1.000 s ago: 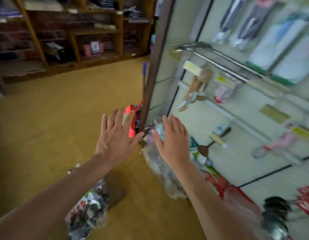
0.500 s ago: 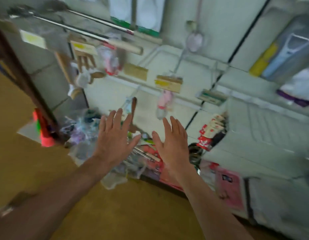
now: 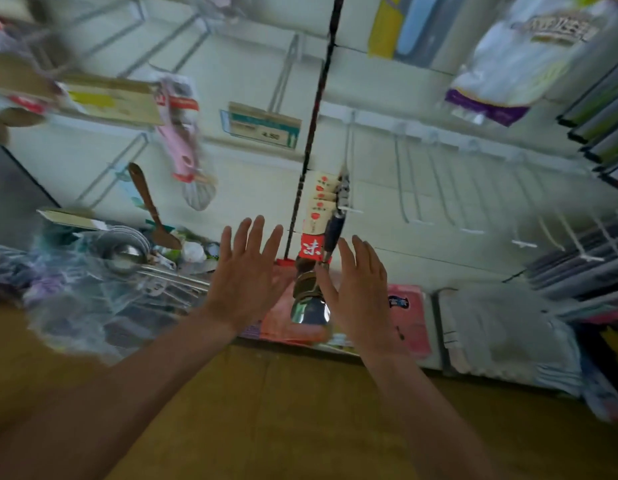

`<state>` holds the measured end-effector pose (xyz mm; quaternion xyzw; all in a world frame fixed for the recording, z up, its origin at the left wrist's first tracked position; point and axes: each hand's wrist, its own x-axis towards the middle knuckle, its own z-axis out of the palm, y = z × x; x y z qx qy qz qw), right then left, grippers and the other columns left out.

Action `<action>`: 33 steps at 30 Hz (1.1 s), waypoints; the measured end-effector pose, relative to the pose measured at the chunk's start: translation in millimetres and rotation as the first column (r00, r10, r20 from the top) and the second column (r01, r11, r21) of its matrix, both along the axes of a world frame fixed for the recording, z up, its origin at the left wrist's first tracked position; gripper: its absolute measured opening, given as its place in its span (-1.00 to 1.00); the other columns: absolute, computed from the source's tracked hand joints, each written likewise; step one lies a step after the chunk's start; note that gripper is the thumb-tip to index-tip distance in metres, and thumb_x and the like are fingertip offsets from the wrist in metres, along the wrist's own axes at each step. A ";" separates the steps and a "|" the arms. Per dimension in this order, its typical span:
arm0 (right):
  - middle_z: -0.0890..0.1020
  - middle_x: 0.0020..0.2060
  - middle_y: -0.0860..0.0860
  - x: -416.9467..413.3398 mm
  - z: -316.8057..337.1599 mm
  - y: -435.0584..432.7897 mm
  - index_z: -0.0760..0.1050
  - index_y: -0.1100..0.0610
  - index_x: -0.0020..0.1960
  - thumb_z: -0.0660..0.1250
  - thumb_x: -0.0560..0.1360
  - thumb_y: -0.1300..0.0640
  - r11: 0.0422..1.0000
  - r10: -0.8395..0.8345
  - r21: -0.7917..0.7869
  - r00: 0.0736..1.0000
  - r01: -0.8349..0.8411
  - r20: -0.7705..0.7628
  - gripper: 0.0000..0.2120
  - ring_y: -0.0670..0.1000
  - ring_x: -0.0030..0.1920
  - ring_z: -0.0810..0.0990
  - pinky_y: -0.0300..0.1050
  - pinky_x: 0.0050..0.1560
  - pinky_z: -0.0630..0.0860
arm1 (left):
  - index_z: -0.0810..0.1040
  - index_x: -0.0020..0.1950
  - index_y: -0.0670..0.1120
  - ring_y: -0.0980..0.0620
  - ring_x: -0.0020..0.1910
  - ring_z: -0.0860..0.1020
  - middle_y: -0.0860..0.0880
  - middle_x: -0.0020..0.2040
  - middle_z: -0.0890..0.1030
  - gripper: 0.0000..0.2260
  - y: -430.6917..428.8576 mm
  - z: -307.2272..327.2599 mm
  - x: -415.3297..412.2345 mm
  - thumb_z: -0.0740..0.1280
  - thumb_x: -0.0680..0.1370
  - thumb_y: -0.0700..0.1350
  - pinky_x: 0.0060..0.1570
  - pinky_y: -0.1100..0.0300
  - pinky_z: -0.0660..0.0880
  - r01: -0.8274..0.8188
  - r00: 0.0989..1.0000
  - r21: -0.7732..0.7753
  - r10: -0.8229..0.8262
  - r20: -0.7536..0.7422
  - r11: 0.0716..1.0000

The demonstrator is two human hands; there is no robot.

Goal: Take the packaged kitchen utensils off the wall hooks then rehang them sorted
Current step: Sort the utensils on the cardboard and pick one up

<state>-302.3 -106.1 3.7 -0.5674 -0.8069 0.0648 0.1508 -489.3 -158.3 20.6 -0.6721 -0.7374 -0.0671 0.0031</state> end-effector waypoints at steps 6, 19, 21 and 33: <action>0.29 0.53 0.14 11.5 -18.8 23.3 0.28 0.11 0.52 0.14 0.63 -0.24 0.999 -0.009 0.051 1.000 0.010 -0.027 -0.40 0.17 0.54 0.22 0.12 0.51 0.21 | 0.28 0.53 -0.11 -0.25 0.50 0.26 -0.24 0.50 0.31 -0.33 23.1 -32.3 31.2 -0.08 0.60 0.31 0.46 -0.26 0.17 -0.002 1.000 -0.027 0.002 0.002 1.000; 0.67 0.08 0.09 -22.8 -42.1 69.6 0.45 0.21 0.30 0.36 0.55 -0.13 0.988 0.004 0.143 0.923 0.055 -0.385 -0.51 0.07 -0.04 0.68 -0.03 -0.10 0.64 | 0.48 0.22 -0.12 -0.16 0.00 0.62 -0.13 0.07 0.64 -0.71 80.0 -114.9 72.2 0.18 0.64 0.03 -0.14 0.07 0.45 -0.084 0.904 -0.096 0.116 0.411 0.992; 0.68 0.09 0.09 -24.8 -46.9 69.2 0.44 0.20 0.31 0.36 0.56 -0.12 0.989 -0.013 0.126 0.902 0.074 -0.431 -0.52 0.07 -0.06 0.70 -0.02 -0.12 0.66 | 0.52 0.16 -0.14 -0.15 -0.08 0.63 -0.14 0.02 0.65 -0.76 81.7 -119.2 77.5 0.19 0.65 -0.02 -0.24 0.12 0.41 -0.108 0.904 -0.076 0.130 0.408 0.991; 0.68 0.09 0.09 -26.9 -48.6 67.3 0.45 0.22 0.24 0.37 0.56 -0.07 0.984 0.001 0.157 0.876 0.085 -0.483 -0.58 0.07 -0.05 0.71 -0.26 -0.11 0.54 | 0.54 -0.01 -0.18 -0.02 -0.38 0.58 -0.12 -0.20 0.64 -0.83 85.4 -144.4 85.0 0.24 0.64 -0.12 -0.35 0.06 0.58 -0.097 0.845 0.040 0.061 0.531 0.994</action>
